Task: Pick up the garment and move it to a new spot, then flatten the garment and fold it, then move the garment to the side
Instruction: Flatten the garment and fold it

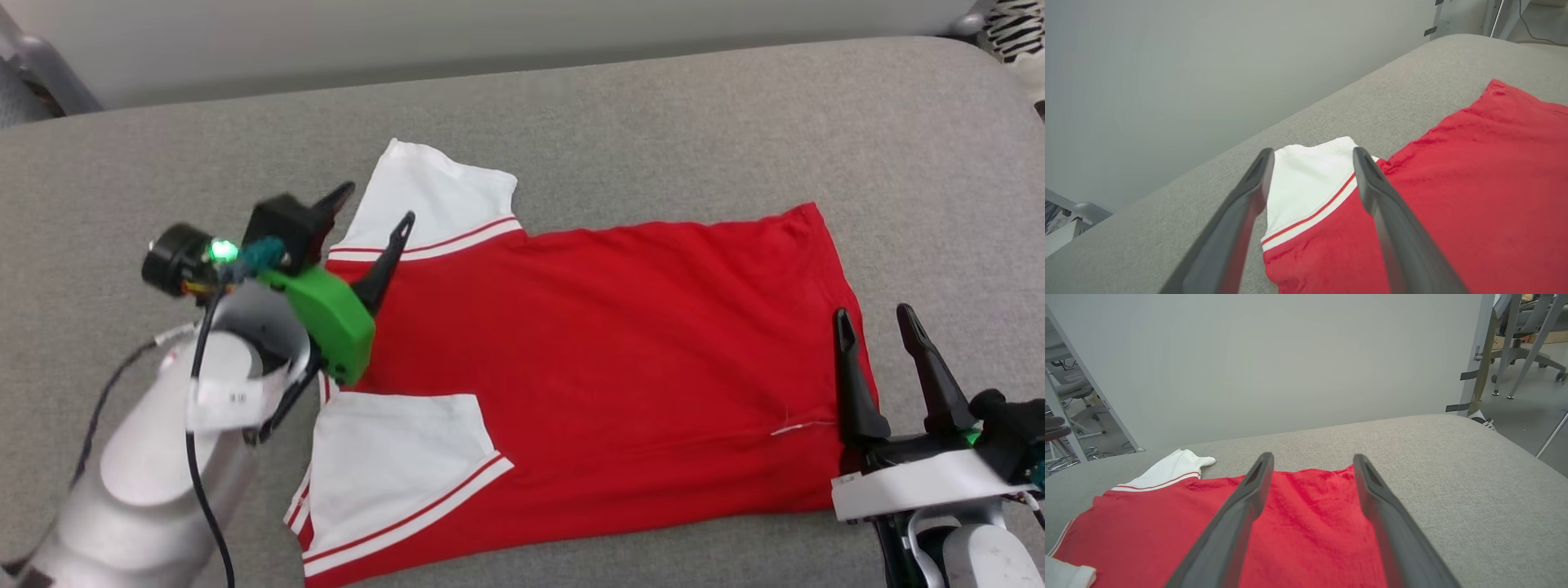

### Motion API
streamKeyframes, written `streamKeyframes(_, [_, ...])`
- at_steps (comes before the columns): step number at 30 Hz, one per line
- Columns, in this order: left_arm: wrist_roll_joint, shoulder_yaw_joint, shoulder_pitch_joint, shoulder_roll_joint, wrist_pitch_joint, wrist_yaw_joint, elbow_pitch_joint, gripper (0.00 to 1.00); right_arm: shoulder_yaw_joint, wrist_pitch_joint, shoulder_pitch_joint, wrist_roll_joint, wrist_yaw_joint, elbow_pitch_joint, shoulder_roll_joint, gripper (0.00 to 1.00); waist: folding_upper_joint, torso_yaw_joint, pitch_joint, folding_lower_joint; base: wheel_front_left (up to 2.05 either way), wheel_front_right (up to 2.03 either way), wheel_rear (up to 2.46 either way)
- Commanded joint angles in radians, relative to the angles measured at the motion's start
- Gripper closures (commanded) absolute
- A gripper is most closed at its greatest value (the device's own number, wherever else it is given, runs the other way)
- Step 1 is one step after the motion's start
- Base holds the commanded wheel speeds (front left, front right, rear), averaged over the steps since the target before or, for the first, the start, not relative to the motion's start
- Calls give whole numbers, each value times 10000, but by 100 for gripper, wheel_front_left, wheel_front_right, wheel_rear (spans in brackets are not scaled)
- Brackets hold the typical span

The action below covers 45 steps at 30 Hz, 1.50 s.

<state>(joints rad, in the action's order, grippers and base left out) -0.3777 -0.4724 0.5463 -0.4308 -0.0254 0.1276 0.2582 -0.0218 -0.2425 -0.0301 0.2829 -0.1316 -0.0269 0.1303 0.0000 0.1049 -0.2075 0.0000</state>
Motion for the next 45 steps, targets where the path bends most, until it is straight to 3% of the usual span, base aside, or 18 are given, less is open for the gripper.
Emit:
streamKeyframes(1, [-403,-451,799,-325,-564,25,110,0,-106,-49,-235,-90,9,-108,-85,0,0,517,-642,0,0,0,0])
streamKeyframes(11, [-3720,-2838,4862,-2000,-4886,29,1636,0,-665,-95,-869,-187,9,-337,-389,0,0,1533,-1813,0,0,0,0])
streamKeyframes(18, [-5113,-3408,6366,-2356,-7036,30,3189,0,-963,-144,-1192,-8,9,-429,-569,0,0,2032,-2455,0,0,0,0])
streamKeyframes(23, [-5387,-3507,7069,-2212,-7579,30,4154,0,-1211,-171,-1385,40,9,-409,-649,0,0,2273,-2807,0,0,0,0])
streamKeyframes(36, [-5326,-3602,7530,-1767,-7419,-150,5866,0,-1616,-191,-1587,236,9,-612,-751,0,0,2619,-3295,0,0,0,0])
streamKeyframes(37, [-5392,-3610,7487,-1720,-7560,-163,5959,20,-1619,-191,-1578,240,9,-622,-754,0,0,2613,-3300,0,0,0,0])
streamKeyframes(39, [-5523,-3631,7409,-1649,-7855,-168,6095,100,-1612,-191,-1565,238,9,-639,-760,0,0,2596,-3317,0,0,0,0])
streamKeyframes(45, [-5964,-3450,7160,-1426,-8080,-272,6229,100,-1474,-192,-1624,134,9,-632,-752,0,0,2418,-3233,0,0,0,0])
